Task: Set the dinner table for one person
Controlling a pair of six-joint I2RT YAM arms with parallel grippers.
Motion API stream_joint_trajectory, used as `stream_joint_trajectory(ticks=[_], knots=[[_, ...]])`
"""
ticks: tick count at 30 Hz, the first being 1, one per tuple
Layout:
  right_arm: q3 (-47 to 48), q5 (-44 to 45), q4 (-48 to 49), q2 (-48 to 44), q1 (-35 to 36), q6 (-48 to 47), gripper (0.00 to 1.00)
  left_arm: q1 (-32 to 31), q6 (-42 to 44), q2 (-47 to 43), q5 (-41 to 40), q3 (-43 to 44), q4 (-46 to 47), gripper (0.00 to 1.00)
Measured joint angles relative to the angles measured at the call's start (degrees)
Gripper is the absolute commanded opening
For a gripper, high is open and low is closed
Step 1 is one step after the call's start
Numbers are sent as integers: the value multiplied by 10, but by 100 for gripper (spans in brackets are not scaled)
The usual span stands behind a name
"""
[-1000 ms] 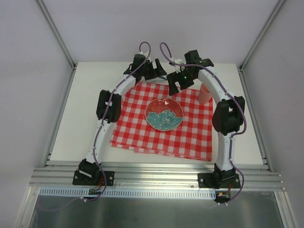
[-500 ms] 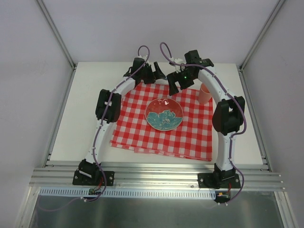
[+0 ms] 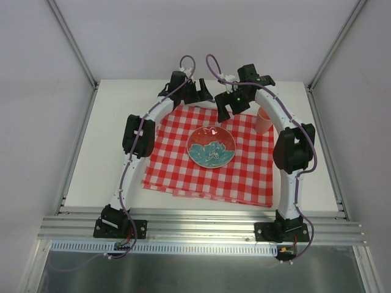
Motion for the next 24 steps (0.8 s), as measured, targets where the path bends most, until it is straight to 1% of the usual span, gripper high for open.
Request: stream_joint_trajectory(ticks=[5,8,15,24], knots=[[0,0,0,0,0,0,100,0,6,-3,7,-13,-1,99],[0,0,0,0,0,0,99,1,6,-19,12,-50,1,99],[1,0,1,1,0,1,99,1,19,-85,15,-128,-6,99],[8,-1,3,5,0,4,100,13,37,-142,-1,-174,-27,99]])
